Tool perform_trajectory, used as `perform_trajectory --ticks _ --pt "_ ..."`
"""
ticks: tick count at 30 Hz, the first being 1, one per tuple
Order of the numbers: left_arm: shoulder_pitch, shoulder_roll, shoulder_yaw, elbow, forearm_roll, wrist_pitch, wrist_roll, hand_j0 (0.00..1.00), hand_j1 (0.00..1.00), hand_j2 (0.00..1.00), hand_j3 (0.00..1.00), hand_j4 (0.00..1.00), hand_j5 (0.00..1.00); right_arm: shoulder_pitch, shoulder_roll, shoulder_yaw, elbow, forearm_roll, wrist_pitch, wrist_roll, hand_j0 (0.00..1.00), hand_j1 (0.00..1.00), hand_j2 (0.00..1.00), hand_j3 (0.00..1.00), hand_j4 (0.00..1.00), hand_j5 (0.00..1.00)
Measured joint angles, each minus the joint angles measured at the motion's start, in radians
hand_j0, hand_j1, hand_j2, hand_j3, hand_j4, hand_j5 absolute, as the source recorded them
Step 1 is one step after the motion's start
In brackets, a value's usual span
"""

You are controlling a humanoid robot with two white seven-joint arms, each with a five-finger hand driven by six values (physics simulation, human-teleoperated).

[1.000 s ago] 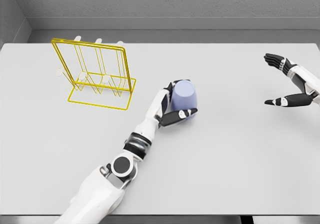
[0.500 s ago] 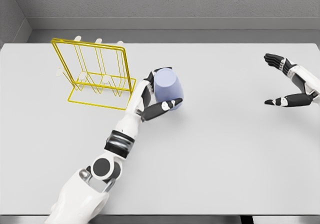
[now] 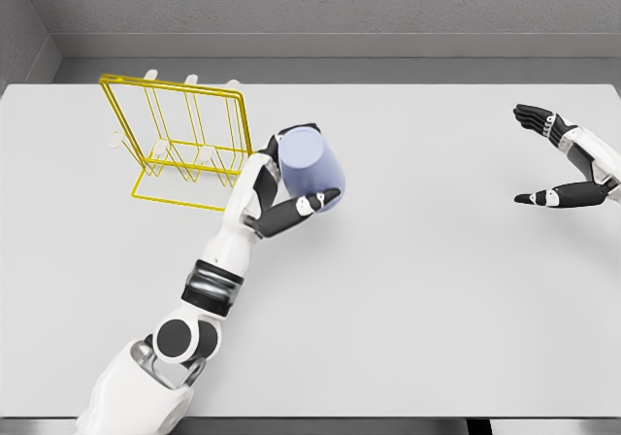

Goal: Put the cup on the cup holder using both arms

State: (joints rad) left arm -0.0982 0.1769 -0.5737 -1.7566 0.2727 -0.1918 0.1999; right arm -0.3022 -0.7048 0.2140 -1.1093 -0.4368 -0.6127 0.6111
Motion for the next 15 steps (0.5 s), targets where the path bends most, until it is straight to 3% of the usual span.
perform_trajectory --ticks 15 --pt "0.006 0.002 0.039 -0.007 0.023 -0.135 -0.019 0.71 0.71 0.71 0.71 0.71 0.71 -0.003 -0.001 -0.001 0.004 0.000 0.000 0.000 1.00 1.00 1.00 1.00 1.00 1.00"
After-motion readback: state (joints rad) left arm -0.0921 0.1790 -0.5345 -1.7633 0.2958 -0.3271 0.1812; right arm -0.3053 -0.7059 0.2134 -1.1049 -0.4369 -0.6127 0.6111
